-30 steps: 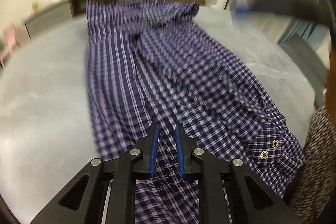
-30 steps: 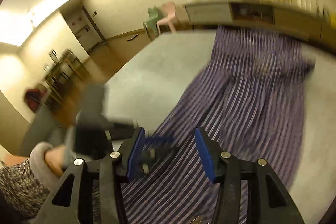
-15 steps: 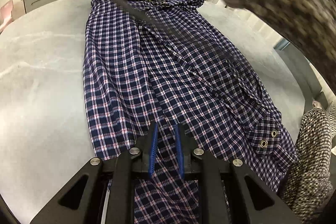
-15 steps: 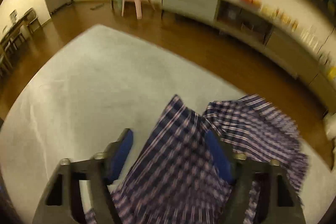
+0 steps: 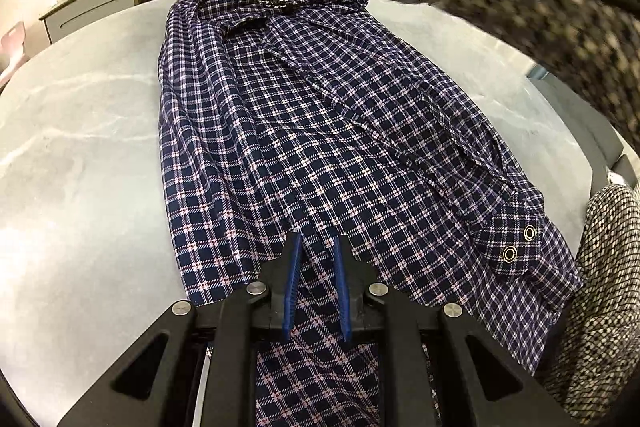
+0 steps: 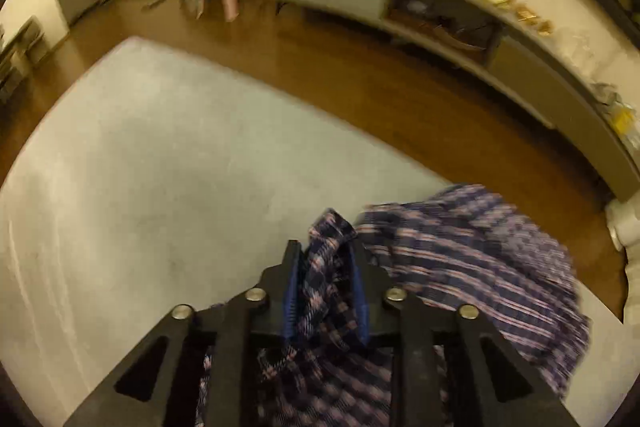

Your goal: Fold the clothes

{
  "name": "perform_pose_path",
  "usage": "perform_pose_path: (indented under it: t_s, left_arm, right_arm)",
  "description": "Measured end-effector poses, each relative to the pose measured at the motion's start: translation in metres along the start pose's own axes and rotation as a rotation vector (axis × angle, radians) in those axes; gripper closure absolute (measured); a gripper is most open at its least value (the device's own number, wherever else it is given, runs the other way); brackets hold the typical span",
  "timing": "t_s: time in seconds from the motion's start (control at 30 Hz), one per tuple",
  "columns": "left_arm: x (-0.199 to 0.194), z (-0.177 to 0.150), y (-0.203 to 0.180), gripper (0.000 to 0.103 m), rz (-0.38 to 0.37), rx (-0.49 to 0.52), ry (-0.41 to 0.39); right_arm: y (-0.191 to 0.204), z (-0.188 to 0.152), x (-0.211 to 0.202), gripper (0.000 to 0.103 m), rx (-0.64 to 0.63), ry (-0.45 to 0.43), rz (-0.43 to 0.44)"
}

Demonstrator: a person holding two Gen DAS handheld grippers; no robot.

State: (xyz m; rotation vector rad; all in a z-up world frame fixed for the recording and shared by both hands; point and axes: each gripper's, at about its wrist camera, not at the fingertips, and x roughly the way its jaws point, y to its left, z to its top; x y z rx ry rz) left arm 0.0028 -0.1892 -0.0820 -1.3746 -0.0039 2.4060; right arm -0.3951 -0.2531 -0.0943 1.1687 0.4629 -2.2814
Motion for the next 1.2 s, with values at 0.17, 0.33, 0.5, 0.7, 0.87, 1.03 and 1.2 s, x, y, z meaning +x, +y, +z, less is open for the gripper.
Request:
perform_pose_path:
  t_s: [0.17,0.33,0.5,0.7,0.87,1.03,1.2]
  left_arm:
    - [-0.009,-0.008,-0.008,0.087,0.028,0.038,0.002]
    - [0.0,-0.004,-0.015,0.081,0.046,0.059,0.008]
    - [0.017,0.008,-0.024,0.076,0.077,0.086,0.011]
    - [0.023,0.017,-0.022,0.076,0.072,0.063,0.008]
    - [0.025,0.02,-0.019,0.076,0.064,0.059,0.008]
    - [0.023,0.021,-0.015,0.076,0.051,0.044,0.014]
    - [0.015,0.022,-0.013,0.076,0.056,0.03,-0.006]
  right_arm:
    - [-0.051,-0.021,-0.077,0.031,0.11,-0.123,-0.018]
    - [-0.099,-0.076,-0.128,0.028,0.14,-0.118,-0.145]
    - [-0.091,-0.144,-0.119,0.027,0.033,-0.007,-0.104]
    - [-0.035,-0.146,-0.092,0.021,-0.076,-0.024,0.032]
    - [-0.026,-0.127,-0.056,0.039,-0.08,0.035,-0.056]
    - [-0.077,-0.122,-0.093,0.084,0.129,-0.014,0.044]
    - [-0.086,-0.12,-0.166,0.094,0.126,-0.127,0.022]
